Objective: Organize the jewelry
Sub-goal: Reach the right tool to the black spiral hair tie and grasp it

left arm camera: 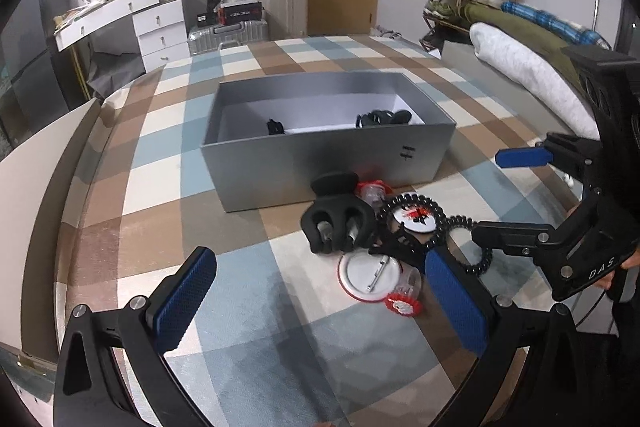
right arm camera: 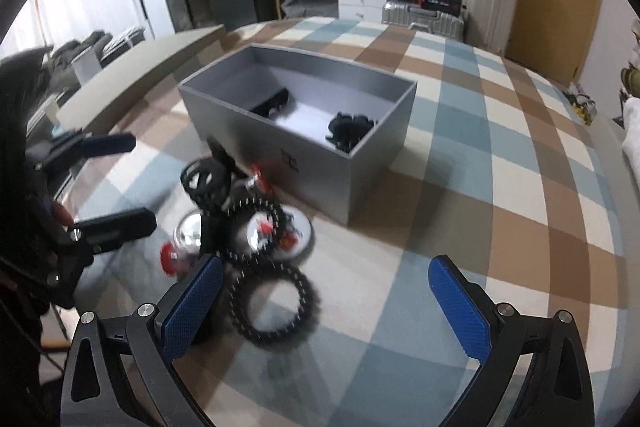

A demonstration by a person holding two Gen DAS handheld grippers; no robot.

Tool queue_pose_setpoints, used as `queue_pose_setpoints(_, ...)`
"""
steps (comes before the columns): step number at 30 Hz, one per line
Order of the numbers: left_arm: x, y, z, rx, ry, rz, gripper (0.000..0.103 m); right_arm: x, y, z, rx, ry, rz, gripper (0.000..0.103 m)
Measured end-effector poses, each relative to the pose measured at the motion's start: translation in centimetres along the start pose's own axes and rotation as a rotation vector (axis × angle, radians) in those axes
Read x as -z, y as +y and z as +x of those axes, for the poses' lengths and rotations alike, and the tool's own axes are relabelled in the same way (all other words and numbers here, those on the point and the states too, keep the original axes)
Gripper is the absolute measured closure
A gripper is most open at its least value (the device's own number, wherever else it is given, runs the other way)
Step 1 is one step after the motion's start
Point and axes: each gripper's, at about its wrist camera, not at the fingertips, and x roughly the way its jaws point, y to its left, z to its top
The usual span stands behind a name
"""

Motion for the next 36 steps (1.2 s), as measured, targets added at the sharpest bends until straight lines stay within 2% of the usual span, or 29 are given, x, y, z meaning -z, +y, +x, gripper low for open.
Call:
queue_pose_setpoints(9,0.3,-0.7,0.4,0.01,0.028,0.031,0.001,0.7,-0.1,1.1,0.061,0.067,-0.043,0.0)
queue_pose_setpoints(14,0.4,-0.7,0.4,0.013,0.037,0.03,0.001,0.9,-0.8,1.8,0.101,0.093,-0.027,0.001)
queue_pose_setpoints(27,0.5,-0.9,0.7,0.009,0.05,0.029,0.001,0.7,-1.7,1.9,0.182,0.093,-0.012,0.006)
queue_pose_setpoints(30,0.5,-0.9,0.7,0.009,0.052,0.03,0.001,0.7,-2.1,1.8,0.182,0.092,0.005,0.01)
queue_pose_setpoints(32,0.5,-0.9,0.7,0.01,0.053,0.03,0.001,0.7,-2.1,1.7,0.157,0.089,0.009,0.017)
queue_pose_setpoints(36,0.5,-0.9,0.8,0.011,0.054,0.03,0.001,0.7,-2.1,1.7,0.101,0.086,0.018,0.035)
